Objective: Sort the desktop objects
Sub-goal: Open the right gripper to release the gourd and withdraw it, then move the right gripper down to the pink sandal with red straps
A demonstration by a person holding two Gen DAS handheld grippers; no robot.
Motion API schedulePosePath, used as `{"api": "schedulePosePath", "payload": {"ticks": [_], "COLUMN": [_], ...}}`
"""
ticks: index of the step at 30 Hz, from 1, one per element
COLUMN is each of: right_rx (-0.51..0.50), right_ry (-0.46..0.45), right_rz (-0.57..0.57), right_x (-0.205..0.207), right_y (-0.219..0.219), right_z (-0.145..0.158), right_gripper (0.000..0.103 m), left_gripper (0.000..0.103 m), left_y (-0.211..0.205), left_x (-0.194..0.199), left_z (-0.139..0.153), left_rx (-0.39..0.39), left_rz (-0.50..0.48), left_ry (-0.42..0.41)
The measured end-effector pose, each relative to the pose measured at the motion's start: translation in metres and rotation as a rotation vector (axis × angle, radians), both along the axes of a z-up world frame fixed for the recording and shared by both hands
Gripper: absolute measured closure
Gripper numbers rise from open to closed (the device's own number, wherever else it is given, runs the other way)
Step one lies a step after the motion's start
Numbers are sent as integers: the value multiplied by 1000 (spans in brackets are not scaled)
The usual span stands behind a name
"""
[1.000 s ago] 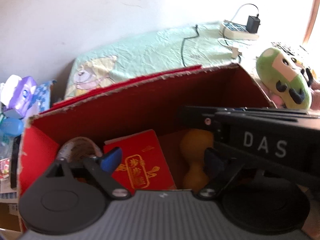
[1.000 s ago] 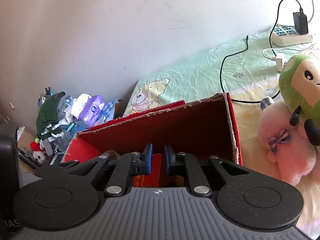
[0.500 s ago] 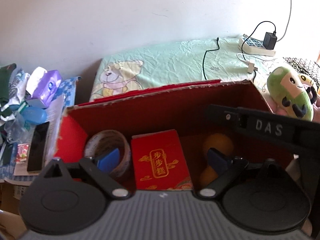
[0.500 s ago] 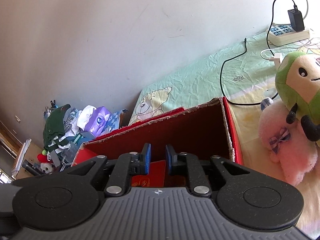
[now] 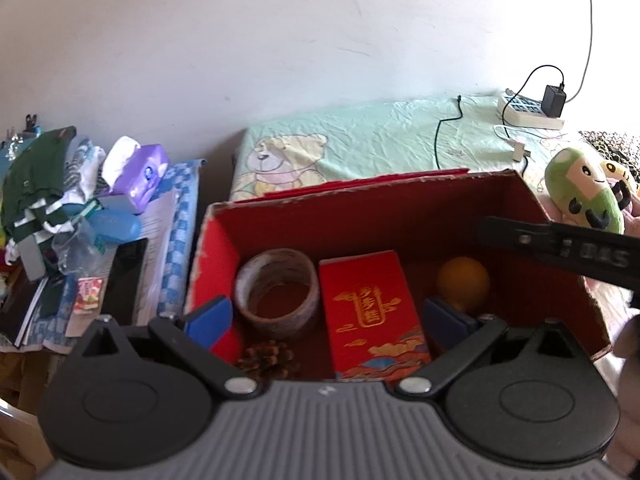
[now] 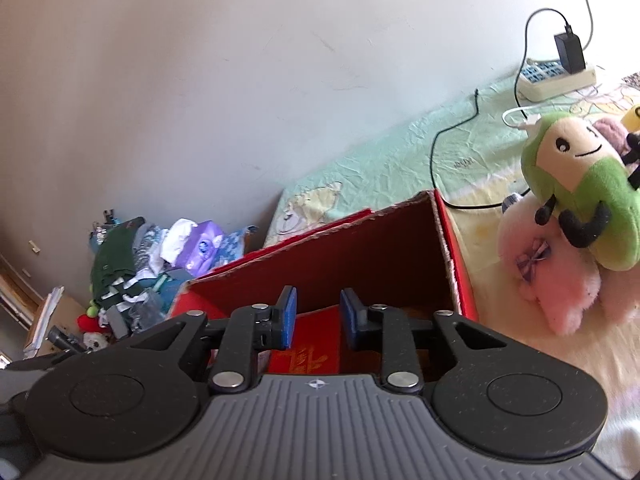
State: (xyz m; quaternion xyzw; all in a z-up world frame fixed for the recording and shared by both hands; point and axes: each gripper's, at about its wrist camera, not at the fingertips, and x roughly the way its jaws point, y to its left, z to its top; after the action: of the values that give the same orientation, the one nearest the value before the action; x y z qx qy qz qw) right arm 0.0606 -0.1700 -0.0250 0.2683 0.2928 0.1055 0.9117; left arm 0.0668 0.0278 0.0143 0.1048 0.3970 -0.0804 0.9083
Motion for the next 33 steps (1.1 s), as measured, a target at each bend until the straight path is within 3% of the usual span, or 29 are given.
{"api": "schedulePosePath", "payload": {"ticks": [6, 18, 27, 33], "right_rx": [-15, 3, 17, -17], "right_ry": [-30, -28, 80, 176], "right_rz": [75, 334, 440, 463], "right_x": [-20, -53, -61, -60], "right_y": [7, 24, 42, 57], "right_z": [13, 19, 2, -18], "right_gripper": [75, 75, 74, 71], "left_gripper": [1, 1, 1, 1], "left_y": [15, 54, 85, 97], "left_x": [-9, -24, -48, -64], "left_z": [4, 9, -7, -35], "left_rx": [-4, -9, -56, -97], "left_rz": [27, 102, 126, 96], "left_ry": [-3, -6, 36, 123]}}
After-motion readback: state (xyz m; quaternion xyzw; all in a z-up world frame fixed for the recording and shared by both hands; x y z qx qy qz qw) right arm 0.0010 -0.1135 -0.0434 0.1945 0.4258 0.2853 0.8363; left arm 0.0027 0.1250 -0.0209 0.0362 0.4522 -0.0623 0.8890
